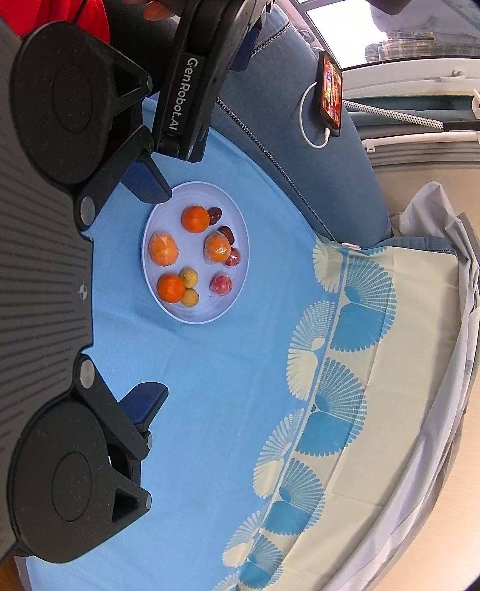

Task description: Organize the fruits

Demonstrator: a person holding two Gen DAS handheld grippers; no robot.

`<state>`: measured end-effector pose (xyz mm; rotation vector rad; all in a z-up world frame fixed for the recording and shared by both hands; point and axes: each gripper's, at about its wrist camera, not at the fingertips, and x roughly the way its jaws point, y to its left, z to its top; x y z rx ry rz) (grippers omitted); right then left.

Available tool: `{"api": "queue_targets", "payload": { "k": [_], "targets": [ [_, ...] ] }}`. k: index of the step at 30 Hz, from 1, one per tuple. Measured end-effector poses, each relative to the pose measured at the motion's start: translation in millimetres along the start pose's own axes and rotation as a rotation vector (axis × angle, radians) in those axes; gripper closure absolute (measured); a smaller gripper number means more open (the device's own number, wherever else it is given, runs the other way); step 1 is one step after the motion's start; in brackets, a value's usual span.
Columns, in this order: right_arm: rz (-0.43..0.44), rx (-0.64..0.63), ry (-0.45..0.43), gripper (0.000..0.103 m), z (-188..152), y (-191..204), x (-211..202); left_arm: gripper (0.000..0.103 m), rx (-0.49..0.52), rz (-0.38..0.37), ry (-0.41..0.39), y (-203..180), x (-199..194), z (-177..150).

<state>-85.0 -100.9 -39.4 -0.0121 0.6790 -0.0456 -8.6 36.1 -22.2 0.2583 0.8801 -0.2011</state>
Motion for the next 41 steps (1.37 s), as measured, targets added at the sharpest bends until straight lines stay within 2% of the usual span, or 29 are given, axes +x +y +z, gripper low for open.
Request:
{"api": "queue_targets", "payload": {
  "k": [19,41],
  "targets": [
    [0.000,-0.005,0.010,0.001,0.5,2.5,1.5,0.000,0.001,-0.011,0.023,1.0,6.5,0.6],
    [0.011,0.000,0.015,0.001,-2.5,1.8,3.0,0.000,0.015,0.019,-0.003,-2.0,3.9,-2.0]
  ]
}}
